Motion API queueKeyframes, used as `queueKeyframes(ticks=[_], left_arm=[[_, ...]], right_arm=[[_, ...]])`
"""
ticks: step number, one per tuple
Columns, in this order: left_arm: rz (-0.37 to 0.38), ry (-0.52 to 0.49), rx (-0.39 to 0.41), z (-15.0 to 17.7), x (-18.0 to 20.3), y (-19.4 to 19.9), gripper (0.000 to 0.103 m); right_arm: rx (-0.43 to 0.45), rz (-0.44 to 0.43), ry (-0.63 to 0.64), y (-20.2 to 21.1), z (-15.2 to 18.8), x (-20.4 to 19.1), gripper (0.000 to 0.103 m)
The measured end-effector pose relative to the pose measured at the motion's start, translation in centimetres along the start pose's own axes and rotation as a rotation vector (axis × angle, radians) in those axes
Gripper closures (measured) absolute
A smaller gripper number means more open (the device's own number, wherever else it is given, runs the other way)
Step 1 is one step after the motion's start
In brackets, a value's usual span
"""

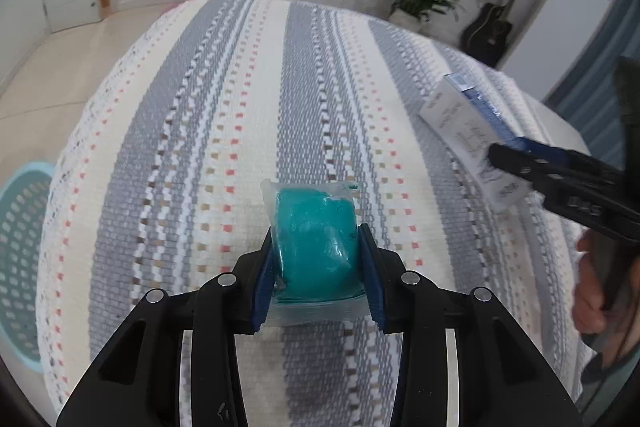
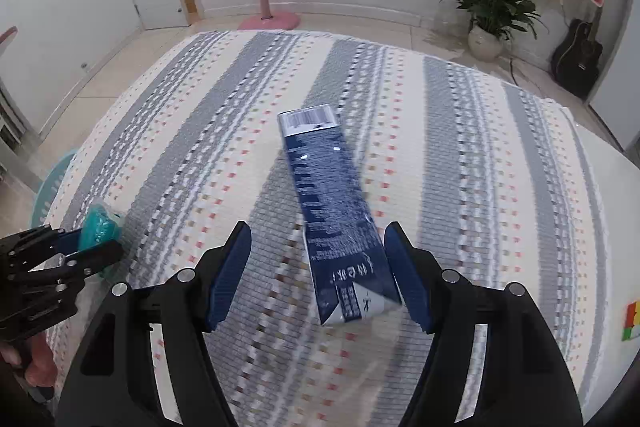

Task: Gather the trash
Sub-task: 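Grasp the teal packet with the left tool while the right tool grasps the milk carton, then carry the teal packet and milk carton over the blue basket and open both tools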

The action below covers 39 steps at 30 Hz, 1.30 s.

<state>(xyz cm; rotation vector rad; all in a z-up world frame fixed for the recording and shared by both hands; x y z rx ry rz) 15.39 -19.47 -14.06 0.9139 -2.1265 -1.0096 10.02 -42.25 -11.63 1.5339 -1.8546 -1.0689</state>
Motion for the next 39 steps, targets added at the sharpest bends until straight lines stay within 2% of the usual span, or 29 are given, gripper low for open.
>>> queueKeyframes(ticks=[3, 6, 7, 8, 11, 12, 17, 20, 23, 27, 33, 39], left_arm=[[0.029, -0.012, 0.029, 0.1, -0.6, 1.4, 0.066], [0.034, -0.023, 0.064, 0.1, -1.4, 3.0, 0.066], [0.032, -0.025, 0.075, 0.1, -1.7, 3.5, 0.066], [0.030, -0.026, 0.082, 0.2, -1.9, 4.0, 0.066], [0.011, -0.019, 0.103, 0.2, -3.1, 5.2, 0.066], [0.008, -0.009, 0.113, 0.0, -3.6, 5.7, 0.066], [-0.001, 0.086, 0.217, -1.0, -6.9, 10.0, 0.066], [-0.062, 0.143, 0.303, -1.4, -9.3, 13.2, 0.066], [-0.115, 0.185, 0.380, -1.4, -11.8, 16.3, 0.066], [-0.164, 0.268, 0.454, -1.1, -15.7, 19.7, 0.066], [-0.241, 0.387, 0.523, 0.8, -21.6, 23.9, 0.066], [-0.273, 0.495, 0.481, 2.7, -26.7, 23.9, 0.066]], right_arm=[[-0.009, 0.025, 0.016, -0.7, -0.2, -1.2, 0.038], [-0.020, 0.075, 0.032, -1.6, -0.3, -2.1, 0.057], [-0.041, 0.090, 0.033, -2.2, -0.4, -2.5, 0.066], [-0.063, 0.100, 0.032, -2.8, -0.3, -2.9, 0.070], [-0.061, 0.152, 0.043, -3.3, -0.5, -3.9, 0.071], [-0.046, 0.145, 0.043, -3.0, -0.7, -4.2, 0.071], [0.086, 0.069, 0.082, 1.1, -2.9, -8.6, 0.071], [0.221, 0.048, 0.159, 5.1, -4.2, -13.6, 0.071], [0.302, 0.014, 0.226, 8.1, -5.0, -18.2, 0.071], [0.365, -0.064, 0.269, 10.6, -5.7, -23.1, 0.071], [0.397, -0.196, 0.315, 11.6, -6.5, -30.4, 0.071], [0.327, -0.285, 0.350, 9.0, -5.5, -37.3, 0.071]])
Point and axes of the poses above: each gripper's, at about its wrist camera, not at the fingertips, and y roughly against the way its jaws point, x to its right, z to its underside, the point moved 3 cm from there along -y, roughly the way its jaws point
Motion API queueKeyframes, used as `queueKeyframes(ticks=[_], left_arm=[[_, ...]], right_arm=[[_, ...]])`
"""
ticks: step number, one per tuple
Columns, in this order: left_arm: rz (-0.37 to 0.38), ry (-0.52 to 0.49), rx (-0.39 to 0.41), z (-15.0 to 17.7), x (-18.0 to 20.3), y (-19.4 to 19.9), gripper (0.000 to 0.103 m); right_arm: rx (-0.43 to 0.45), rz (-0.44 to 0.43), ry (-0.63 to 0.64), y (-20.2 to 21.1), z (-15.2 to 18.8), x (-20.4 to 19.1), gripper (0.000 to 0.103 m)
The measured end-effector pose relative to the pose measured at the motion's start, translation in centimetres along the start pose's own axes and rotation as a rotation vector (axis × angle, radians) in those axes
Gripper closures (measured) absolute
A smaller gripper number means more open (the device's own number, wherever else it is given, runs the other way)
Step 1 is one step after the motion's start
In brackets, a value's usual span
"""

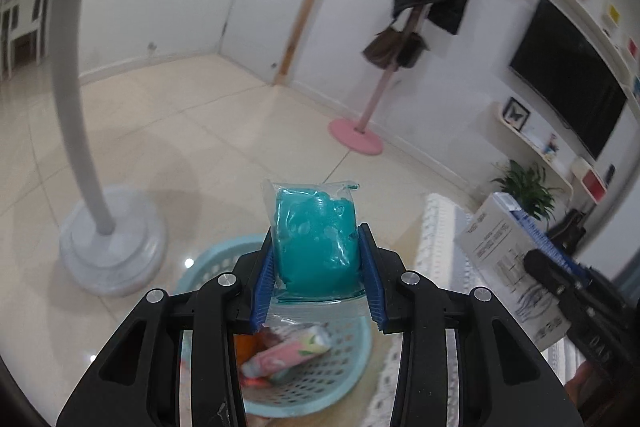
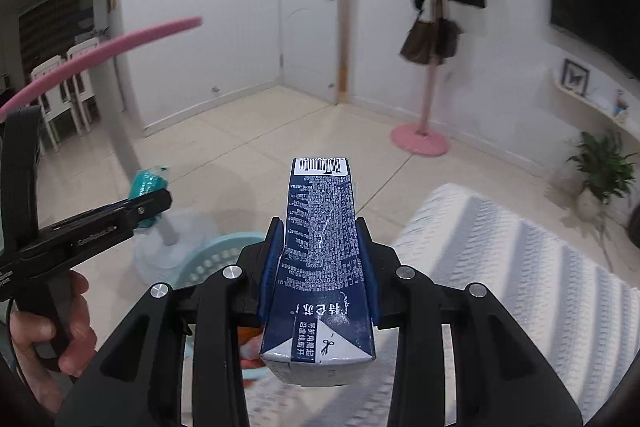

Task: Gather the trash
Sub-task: 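Carry the teal packet and milk carton over the blue basket and open both tools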

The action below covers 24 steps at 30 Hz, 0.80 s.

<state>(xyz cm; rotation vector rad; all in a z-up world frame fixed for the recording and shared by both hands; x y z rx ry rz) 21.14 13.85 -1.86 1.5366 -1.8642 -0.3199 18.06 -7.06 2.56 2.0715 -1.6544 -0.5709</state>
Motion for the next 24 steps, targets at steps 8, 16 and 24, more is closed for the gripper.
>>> queueKeyframes(ticks=[8, 16, 24], left_arm=[[-0.053, 0.022, -0.105, 0.9, -2.9, -2.1, 0.066], [-0.101, 0.015, -0.145, 1.3, -4.1, -2.5, 0.036], [-0.079, 0.043, -0.153, 1.5, -4.5, -2.3, 0.034]], right_arm=[[-0.119, -0.082, -0.056, -5.8, 2.0, -3.6, 0.071], [-0.201, -0.170, -0.227, -9.5, 3.8, -2.7, 0.053], [-0.221, -0.157, -0.249, -9.3, 5.2, -1.7, 0.051]])
Point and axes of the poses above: each gripper's, at about its wrist camera, not at the fingertips, and y roughly against the way its jaws point, x to its right, z to its underside, the point moved 3 cm from there along -y, roughly the way its jaws point
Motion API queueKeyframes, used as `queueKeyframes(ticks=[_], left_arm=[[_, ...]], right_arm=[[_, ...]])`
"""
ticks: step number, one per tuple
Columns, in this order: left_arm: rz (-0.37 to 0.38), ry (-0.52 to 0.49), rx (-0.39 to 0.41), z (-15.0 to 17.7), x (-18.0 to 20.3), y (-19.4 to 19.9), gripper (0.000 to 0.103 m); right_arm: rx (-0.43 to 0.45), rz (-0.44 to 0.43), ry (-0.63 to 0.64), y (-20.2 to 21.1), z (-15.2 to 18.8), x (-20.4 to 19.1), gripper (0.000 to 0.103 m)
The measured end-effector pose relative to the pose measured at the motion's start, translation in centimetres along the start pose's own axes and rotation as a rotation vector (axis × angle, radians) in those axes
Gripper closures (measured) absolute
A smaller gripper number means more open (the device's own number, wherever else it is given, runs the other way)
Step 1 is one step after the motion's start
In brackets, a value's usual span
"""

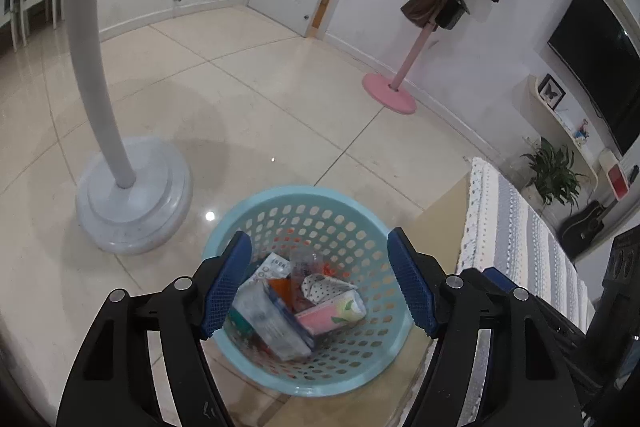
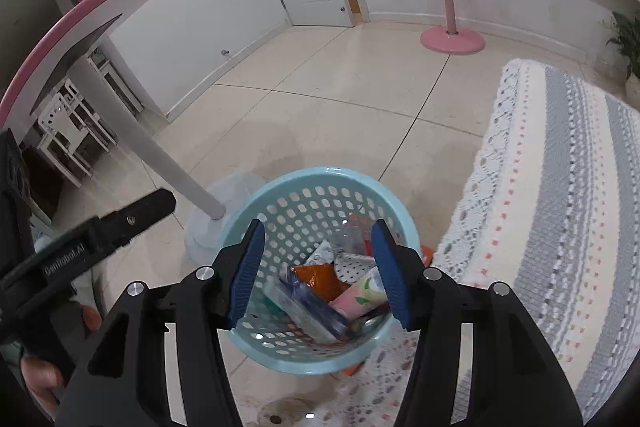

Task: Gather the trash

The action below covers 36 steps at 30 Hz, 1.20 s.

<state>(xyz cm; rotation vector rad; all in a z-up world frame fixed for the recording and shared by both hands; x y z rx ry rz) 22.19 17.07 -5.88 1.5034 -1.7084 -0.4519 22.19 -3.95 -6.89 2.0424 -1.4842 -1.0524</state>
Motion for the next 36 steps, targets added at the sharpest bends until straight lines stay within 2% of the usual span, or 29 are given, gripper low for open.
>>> queueKeyframes(ticks=[3, 10, 12, 14, 20, 28, 32, 36], left_arm=[[0.013, -0.010, 0.020, 0.0, 0.8, 0.7, 0.034], [0.027, -0.067, 0.101, 0.5, 3.5, 3.5, 0.034], [0.064, -0.075, 0.113, 0.9, 4.3, 4.4, 0.034], [0.096, -0.089, 0.131, 1.5, 5.3, 5.5, 0.034], [0.108, -0.202, 0.179, 4.5, 8.7, 8.1, 0.034], [0.052, -0.252, 0.225, 7.1, 11.9, 12.1, 0.031], [-0.027, -0.290, 0.276, 9.3, 13.1, 13.0, 0.026], [-0.097, -0.268, 0.330, 11.0, 13.5, 12.3, 0.021]], right_arm=[[0.013, 0.039, 0.043, 1.0, 0.2, -0.1, 0.051], [0.043, 0.056, 0.074, 4.4, 0.8, 0.4, 0.051], [0.063, 0.067, 0.085, 6.1, 1.2, 0.8, 0.051], [0.097, 0.113, 0.110, 8.0, 1.6, 1.3, 0.051], [0.177, 0.211, 0.147, 14.1, 4.2, 3.3, 0.051], [0.251, 0.313, 0.121, 19.5, 8.4, 4.9, 0.051], [0.315, 0.338, 0.092, 21.6, 9.8, 5.3, 0.051], [0.385, 0.436, 0.091, 22.8, 10.8, 5.9, 0.049]])
Point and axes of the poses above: each gripper's, at about its wrist camera, not at the fingertips, and y roughly against the way its jaws point, x to its right, z to its underside, the point moved 3 cm from there along -y, roughly the way its jaws point
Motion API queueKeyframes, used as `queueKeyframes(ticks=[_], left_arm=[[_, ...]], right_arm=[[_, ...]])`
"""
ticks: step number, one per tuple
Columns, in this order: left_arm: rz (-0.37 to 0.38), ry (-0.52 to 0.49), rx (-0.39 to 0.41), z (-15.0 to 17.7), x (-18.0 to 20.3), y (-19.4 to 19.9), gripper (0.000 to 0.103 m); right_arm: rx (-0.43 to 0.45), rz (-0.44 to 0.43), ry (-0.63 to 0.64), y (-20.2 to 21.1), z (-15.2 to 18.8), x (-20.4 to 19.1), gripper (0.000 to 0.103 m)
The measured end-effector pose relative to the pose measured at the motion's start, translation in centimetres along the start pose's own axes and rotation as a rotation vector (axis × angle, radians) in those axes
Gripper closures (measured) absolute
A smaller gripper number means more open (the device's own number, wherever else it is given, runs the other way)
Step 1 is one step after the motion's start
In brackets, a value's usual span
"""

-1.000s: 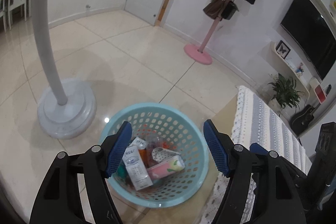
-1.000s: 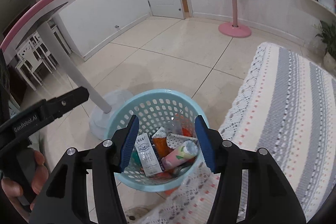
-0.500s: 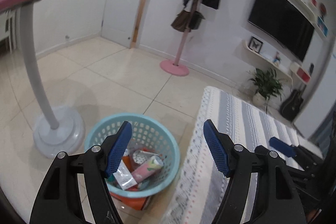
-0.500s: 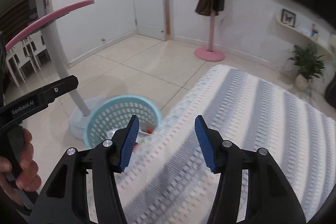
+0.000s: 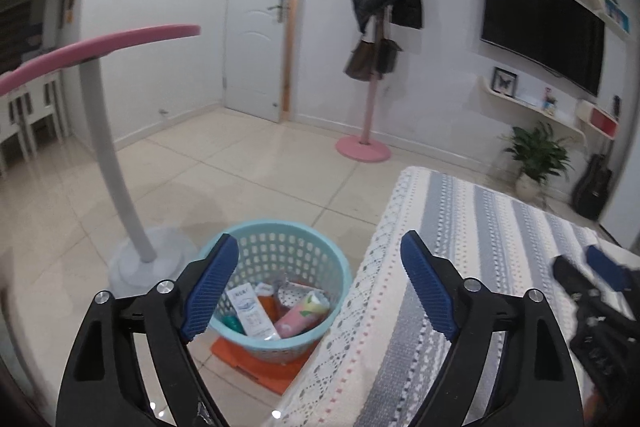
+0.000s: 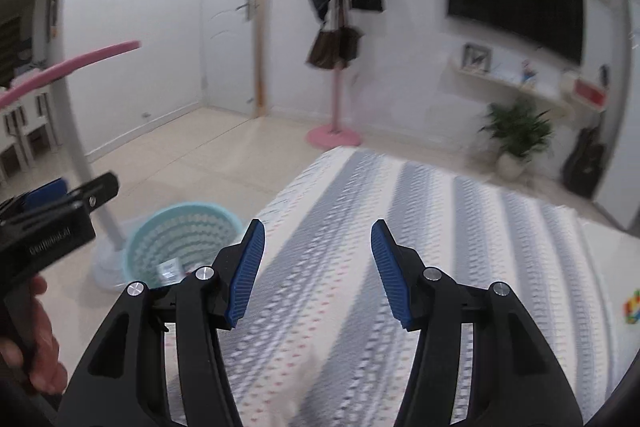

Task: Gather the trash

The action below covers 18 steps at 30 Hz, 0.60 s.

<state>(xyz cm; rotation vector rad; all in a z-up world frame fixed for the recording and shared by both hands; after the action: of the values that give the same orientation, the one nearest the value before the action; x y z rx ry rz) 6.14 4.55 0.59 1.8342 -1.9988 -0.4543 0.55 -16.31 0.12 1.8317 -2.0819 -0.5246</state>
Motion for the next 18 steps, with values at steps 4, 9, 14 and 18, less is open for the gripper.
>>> queueKeyframes(ticks=[4, 9, 14, 18], left_arm=[[-0.053, -0.032, 0.014, 0.4, 1.1, -0.2, 0.021], [-0.087, -0.023, 0.013, 0.4, 1.4, -0.5, 0.016], [-0.134, -0.062, 0.044, 0.3, 1.9, -0.2, 0.014], [-0.130, -0.049, 0.057, 0.2, 2.2, 0.2, 0.013]], right_arm=[[0.015, 0.000, -0.025, 0.0, 0.7, 1.0, 0.049], [0.018, -0.003, -0.044, -0.6, 1.5, 1.4, 0.049], [0.012, -0.010, -0.066, -1.2, 1.8, 1.7, 0.049], [0.016, -0.011, -0.070, -1.2, 1.9, 2.1, 0.049]])
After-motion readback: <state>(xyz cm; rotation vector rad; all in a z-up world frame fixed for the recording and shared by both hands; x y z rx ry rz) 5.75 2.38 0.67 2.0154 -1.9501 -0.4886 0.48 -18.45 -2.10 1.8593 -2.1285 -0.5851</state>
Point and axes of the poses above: each gripper's, at about its wrist camera, not at the fingertips, and y roughly against the way its jaws point, x to its right, z to its underside, the point moved 3 cm from there along -y, roughly the way its jaws point
